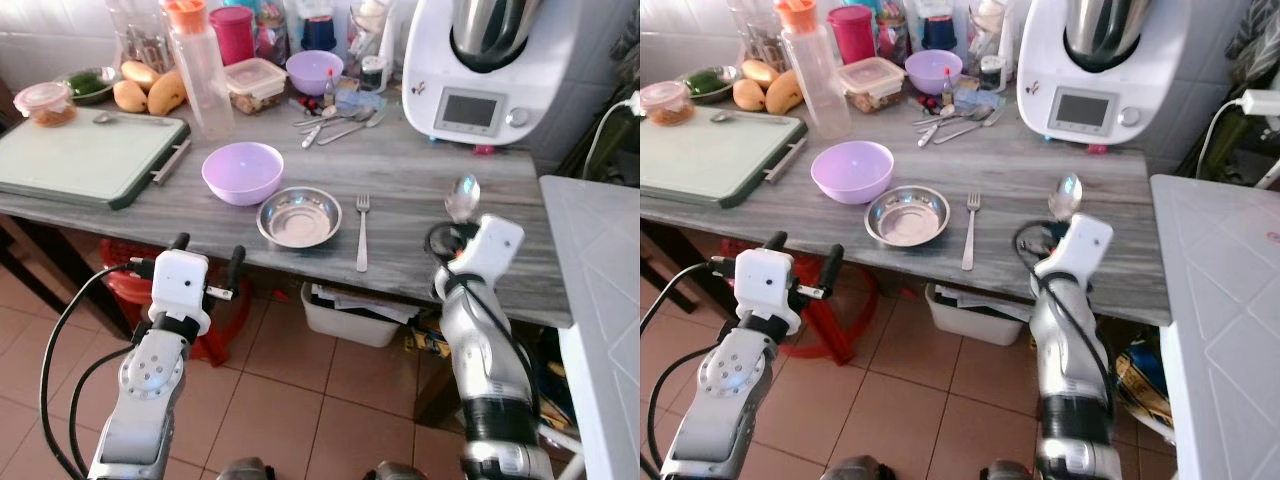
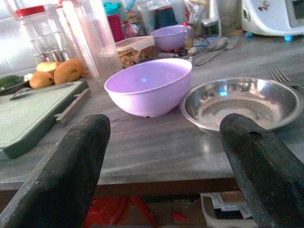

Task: Setting the table

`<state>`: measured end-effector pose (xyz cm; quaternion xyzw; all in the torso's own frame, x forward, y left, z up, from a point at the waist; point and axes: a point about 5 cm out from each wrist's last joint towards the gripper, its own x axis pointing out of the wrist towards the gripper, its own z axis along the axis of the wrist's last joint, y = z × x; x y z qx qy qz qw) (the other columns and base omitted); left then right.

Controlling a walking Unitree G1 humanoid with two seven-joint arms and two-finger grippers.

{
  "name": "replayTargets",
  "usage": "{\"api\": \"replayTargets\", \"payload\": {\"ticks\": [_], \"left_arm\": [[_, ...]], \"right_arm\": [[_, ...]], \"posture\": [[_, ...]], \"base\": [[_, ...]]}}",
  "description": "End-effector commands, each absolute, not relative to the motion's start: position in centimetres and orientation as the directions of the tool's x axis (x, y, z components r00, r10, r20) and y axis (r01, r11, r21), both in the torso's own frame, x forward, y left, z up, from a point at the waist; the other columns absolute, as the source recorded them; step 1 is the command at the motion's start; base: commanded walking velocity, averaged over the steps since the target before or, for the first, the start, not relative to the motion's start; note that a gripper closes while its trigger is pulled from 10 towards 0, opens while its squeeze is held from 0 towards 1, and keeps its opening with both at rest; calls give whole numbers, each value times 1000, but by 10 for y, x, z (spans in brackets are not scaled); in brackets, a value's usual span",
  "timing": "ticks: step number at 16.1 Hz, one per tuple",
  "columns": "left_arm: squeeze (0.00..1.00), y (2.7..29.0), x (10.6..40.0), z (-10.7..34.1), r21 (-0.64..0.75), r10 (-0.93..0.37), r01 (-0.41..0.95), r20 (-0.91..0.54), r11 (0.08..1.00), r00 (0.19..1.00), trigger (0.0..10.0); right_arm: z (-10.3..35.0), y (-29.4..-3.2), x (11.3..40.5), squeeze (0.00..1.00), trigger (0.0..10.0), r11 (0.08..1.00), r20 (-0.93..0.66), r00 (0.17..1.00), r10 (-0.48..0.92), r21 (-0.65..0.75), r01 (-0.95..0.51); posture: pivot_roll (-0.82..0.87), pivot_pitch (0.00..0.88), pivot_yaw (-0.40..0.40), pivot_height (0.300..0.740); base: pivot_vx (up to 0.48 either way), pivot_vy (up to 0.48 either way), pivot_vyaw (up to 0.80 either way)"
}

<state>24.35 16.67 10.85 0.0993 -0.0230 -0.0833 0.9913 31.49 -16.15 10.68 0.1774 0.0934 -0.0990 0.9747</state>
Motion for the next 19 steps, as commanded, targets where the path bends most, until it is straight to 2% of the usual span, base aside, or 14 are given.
{"api": "replayTargets", "payload": {"ticks": [1,6,10,19], "left_arm": [[0,169,239,109,217,-181,175,8,960,983,10000],[0,172,224,109,216,-191,195,-39,957,981,10000],[0,170,223,111,209,-204,212,-57,955,977,10000],[0,166,222,109,188,-213,226,-84,956,973,10000]], "right_arm": [[104,-157,320,0,10000,896,-254,956,-145,376,235],[102,-135,332,0,10000,896,-303,951,-57,406,183],[107,-120,343,0,10000,900,-313,950,0,413,137],[100,-125,350,0,10000,915,-387,922,6,373,151]], "posture": [[91,65,37,740],[115,127,42,740],[110,143,45,740],[105,141,38,740]], "base": [[0,0,0],[0,0,0],[0,0,0],[0,0,0]]}}
